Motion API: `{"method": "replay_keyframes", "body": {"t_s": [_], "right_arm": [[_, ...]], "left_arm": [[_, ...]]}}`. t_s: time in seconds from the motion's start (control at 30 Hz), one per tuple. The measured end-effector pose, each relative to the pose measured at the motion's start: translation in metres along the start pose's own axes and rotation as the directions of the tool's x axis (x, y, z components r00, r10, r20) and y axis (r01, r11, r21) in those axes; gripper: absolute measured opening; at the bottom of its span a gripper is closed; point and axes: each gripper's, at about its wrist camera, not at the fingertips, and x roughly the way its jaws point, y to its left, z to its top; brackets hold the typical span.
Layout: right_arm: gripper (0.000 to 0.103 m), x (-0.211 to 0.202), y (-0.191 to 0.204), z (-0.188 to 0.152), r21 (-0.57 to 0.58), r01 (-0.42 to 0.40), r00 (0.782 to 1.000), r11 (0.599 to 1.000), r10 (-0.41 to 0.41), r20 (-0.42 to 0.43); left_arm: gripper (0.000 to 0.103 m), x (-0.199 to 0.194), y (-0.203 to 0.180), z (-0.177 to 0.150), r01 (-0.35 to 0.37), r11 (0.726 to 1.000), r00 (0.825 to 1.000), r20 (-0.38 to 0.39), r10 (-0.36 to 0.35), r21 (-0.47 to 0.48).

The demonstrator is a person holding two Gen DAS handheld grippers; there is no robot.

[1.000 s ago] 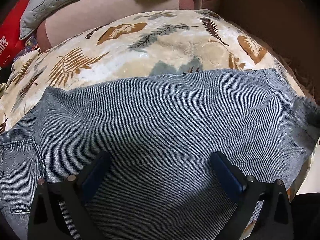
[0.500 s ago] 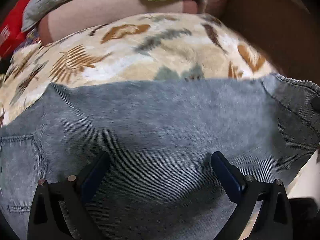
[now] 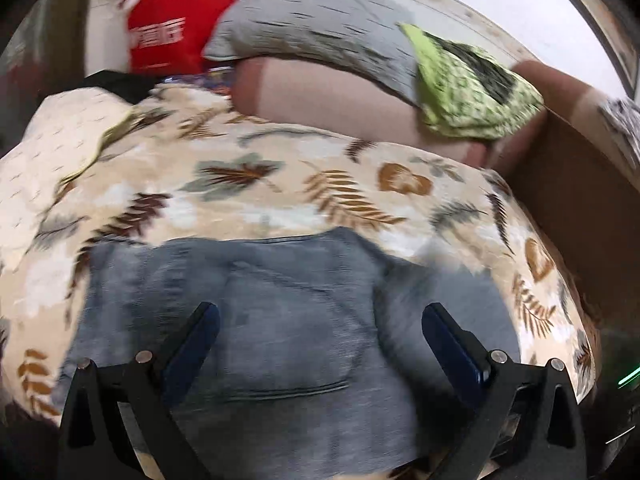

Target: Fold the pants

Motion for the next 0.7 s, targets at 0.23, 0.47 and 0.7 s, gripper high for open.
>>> {"method": "replay_keyframes", "body": {"t_s": [0.23, 0.47, 0.7], "right_arm": [[0.073, -0.014, -0.012, -0.028, 0.08, -0.149, 0.989, 0.986, 0.146, 0.035], [0.073, -0.059, -0.097, -0.042, 0.375, -0.263, 0.961, 0.889, 0.206, 0.183], [0.065, -0.051, -0.117, -0.027, 0.441, -0.283, 0.958, 0.852, 0.27, 0.094]], "left_arm": [[0.101, 0.003, -0.021, 0.002, 0.058, 0.998, 0.998, -0.018, -0.057, 0.031], [0.101, 0.028, -0.078, -0.02, 0.076, 0.984, 0.994, -0.094, -0.062, 0.159], [0.101, 0.075, -0.087, -0.067, -0.018, 0.953, 0.968, -0.232, 0.092, 0.304]]}}
